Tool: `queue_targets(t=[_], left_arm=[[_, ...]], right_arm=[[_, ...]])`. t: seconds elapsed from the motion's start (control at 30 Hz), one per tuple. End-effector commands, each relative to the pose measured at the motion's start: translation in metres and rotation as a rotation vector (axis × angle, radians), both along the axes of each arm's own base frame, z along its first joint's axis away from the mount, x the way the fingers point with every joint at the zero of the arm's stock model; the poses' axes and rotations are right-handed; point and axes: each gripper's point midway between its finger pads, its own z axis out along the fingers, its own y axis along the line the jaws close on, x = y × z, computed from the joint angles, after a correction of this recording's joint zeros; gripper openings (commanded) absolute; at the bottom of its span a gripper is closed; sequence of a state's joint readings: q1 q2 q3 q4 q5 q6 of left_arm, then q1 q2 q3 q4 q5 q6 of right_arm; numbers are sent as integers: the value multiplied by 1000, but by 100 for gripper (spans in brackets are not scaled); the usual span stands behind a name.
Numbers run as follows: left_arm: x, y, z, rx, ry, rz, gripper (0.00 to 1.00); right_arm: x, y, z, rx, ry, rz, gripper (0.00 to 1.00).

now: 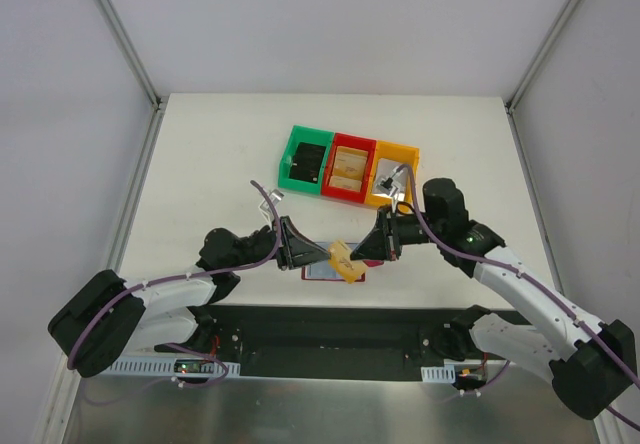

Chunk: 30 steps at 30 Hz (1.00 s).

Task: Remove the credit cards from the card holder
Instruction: Place the credit card in the storage box.

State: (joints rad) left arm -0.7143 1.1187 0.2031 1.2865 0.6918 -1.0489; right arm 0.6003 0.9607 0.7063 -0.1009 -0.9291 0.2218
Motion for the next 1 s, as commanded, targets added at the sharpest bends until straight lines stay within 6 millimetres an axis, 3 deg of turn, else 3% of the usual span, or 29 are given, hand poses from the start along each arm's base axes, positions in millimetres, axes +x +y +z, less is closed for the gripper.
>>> queue_targets(t=[0.0,0.07,0.2,0.23,0.33,0.53,0.67,0.77,0.97], left_arm=[[-13,15,81,-282,-299,32,21],[-11,12,76,-254,-272,20,54],[-13,10,71,-220,-241,0,87],[-11,11,69,-211,-232,9,99],[-2,19,59,-172,-192,71,99],[40,51,19,-15,-53,385,99],[50,75,11,28,-46,546,99],[53,87,11,-8,-54,614,98],[50,89,7,7,-75,615,93]], right_arm=[[-5,1,11,40,-39,32,1],[-4,1,14,43,-52,22,1],[1,-5,22,19,-80,10,0],[4,-7,23,8,-90,-1,0],[25,-15,29,-33,-129,-78,0],[101,-47,31,-292,-383,-351,0],[130,-45,25,-382,-613,-228,0],[154,-40,31,-434,-726,-156,0],[202,-31,22,-576,-860,60,0]])
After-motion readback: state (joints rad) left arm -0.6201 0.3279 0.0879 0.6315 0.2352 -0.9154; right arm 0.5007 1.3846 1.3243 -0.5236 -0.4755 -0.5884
